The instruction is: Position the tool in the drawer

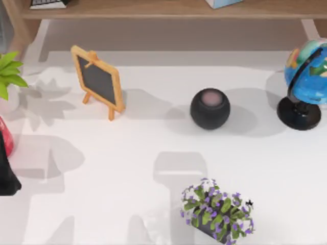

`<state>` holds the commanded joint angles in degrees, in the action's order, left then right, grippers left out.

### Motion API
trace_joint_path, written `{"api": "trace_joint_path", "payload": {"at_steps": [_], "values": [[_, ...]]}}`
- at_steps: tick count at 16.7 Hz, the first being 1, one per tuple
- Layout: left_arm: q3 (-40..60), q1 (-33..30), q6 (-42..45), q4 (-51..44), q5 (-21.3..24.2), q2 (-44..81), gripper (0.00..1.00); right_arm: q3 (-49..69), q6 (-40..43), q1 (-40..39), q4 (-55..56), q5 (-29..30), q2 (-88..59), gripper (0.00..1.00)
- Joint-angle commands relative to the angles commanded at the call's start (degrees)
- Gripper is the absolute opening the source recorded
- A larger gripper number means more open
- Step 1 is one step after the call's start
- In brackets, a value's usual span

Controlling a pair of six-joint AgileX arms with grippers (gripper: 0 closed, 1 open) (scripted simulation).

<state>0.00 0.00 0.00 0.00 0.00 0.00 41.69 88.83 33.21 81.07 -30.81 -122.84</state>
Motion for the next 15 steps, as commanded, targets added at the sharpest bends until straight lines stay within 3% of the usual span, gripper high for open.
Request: {"api": "trace_joint_path", "payload": {"at_steps": [10, 15], "values": [[0.00, 0.00, 0.00, 0.00, 0.00, 0.00, 1.00, 13.17, 0.09, -4.15, -7.28, 4.29, -5.22, 0.00], [0.00, 0.00, 0.00, 0.00, 0.00, 0.00, 1.00, 13.99, -0.04, -4.56, -8.33, 4.88, -5.81, 0.00]]}}
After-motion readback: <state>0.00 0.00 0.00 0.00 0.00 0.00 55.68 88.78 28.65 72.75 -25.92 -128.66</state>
